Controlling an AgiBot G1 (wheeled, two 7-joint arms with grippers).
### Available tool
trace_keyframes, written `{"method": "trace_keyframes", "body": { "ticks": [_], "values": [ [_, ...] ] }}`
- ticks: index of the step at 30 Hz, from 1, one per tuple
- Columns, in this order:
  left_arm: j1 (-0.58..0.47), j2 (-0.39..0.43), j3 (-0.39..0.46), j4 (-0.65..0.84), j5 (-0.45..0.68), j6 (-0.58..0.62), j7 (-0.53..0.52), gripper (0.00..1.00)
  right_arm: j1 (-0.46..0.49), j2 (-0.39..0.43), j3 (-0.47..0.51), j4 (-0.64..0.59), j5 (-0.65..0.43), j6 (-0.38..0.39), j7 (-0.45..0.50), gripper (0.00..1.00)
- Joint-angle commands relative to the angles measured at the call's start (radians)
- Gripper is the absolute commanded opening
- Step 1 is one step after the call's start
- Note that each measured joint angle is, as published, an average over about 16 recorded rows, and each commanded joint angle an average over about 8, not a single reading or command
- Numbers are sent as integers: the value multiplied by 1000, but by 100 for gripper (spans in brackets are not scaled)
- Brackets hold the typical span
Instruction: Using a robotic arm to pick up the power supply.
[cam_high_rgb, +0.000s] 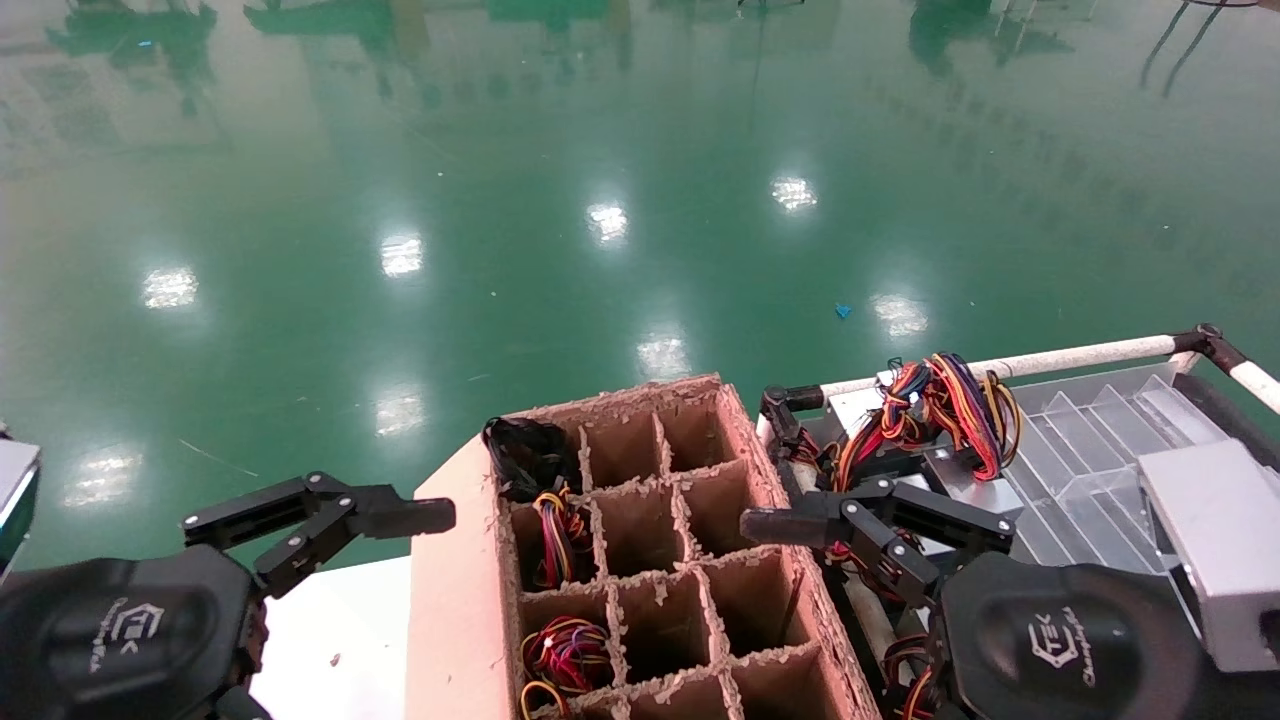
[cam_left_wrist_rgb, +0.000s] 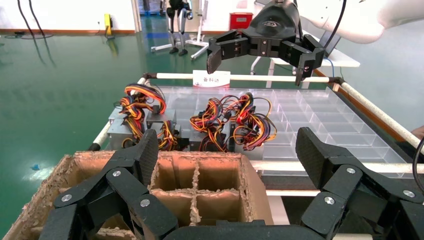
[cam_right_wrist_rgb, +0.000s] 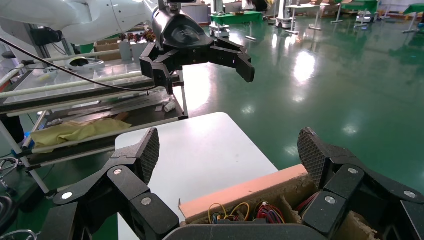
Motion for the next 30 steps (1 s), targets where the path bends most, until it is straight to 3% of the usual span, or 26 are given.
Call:
{"method": "trace_keyframes", "body": {
  "ticks": [1,21,29,30],
  "values": [
    [0,0,0,0,0,0,0,100,0,0,0,0,0,0,0,100],
    [0,0,0,0,0,0,0,100,0,0,0,0,0,0,0,100],
    [0,0,0,0,0,0,0,0,0,0,0,0,0,0,0,100],
    [0,0,0,0,0,0,0,0,0,0,0,0,0,0,0,100]
  ]
}}
